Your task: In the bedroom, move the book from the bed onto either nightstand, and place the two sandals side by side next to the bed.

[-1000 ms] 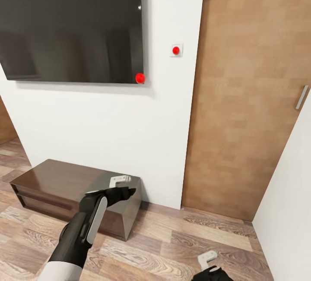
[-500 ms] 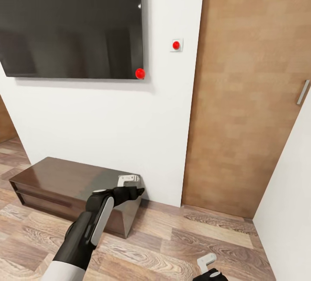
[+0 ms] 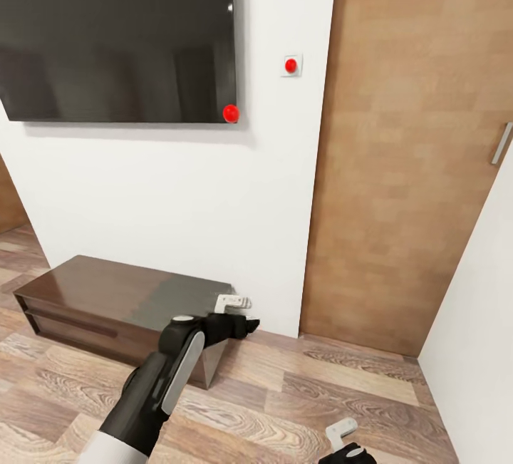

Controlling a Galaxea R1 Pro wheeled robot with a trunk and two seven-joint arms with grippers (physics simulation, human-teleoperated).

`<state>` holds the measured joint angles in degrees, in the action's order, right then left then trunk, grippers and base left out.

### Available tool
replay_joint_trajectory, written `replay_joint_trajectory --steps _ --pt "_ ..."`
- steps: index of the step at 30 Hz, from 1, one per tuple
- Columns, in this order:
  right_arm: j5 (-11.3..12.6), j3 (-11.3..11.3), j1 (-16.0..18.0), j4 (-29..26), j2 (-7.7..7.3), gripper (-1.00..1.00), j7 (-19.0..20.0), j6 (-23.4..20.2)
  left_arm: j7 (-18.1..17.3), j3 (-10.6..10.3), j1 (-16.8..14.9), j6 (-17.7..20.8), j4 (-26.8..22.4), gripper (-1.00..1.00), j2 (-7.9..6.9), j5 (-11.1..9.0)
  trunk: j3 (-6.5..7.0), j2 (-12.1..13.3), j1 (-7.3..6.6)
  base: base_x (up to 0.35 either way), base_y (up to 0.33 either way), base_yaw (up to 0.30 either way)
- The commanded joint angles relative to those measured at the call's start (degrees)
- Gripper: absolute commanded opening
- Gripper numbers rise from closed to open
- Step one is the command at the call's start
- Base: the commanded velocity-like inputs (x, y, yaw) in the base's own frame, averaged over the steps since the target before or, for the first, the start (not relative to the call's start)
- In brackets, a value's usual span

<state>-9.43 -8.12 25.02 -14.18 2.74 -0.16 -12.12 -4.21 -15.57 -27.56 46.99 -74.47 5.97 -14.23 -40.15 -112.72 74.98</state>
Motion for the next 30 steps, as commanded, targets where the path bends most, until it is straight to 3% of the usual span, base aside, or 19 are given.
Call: replay_joint_trajectory --steps 1,4,8,12,24,26,30 --pt "-0.6 -0.2 0.0 -0.1 0.01 1.0 0.0 -0.4 -0.7 -0.6 0.0 0.3 -0.1 1.0 0.01 0.1 -0.24 -0.4 0.22 0.0 0.0 0.0" --pt "-0.7 -0.2 0.0 -0.1 -0.01 1.0 0.0 -0.3 -3.7 -3.9 0.0 0.5 -0.2 1.0 0.03 -0.9 -0.78 -1.6 0.88 0.0 0.0 0.0" --pt "-0.7 -0.1 0.0 -0.1 -0.01 1.0 0.0 -0.2 -6.2 -5.0 0.0 0.6 -0.2 1.0 -0.03 -1.3 -1.5 -3.2 1.76 0.0 0.0 0.0" --pt "-0.7 -0.1 0.0 -0.1 -0.02 1.0 0.0 -0.1 -7.9 -5.3 0.0 0.6 -0.1 1.0 -0.13 -1.5 -2.22 -4.9 2.63 0.0 0.0 0.0" --pt "-1.0 0.0 0.2 -0.3 -0.04 1.0 0.0 -0.5 -8.3 -5.4 0.0 0.6 0.0 1.0 -0.24 -1.5 -4.37 -9.7 5.27 0.0 0.0 0.0" --pt "-2.1 0.0 0.2 -0.4 -0.07 1.0 0.0 -0.5 -8.3 -5.4 0.0 0.6 0.0 1.0 -0.33 -1.5 -4.73 -10.5 5.71 0.0 0.0 0.0" --pt "-8.1 0.0 0.4 -0.7 -0.1 1.0 0.0 -0.5 -8.2 -5.2 0.0 0.4 0.1 1.0 -0.41 -1.4 -5.45 -12.1 6.59 0.0 0.0 0.0"
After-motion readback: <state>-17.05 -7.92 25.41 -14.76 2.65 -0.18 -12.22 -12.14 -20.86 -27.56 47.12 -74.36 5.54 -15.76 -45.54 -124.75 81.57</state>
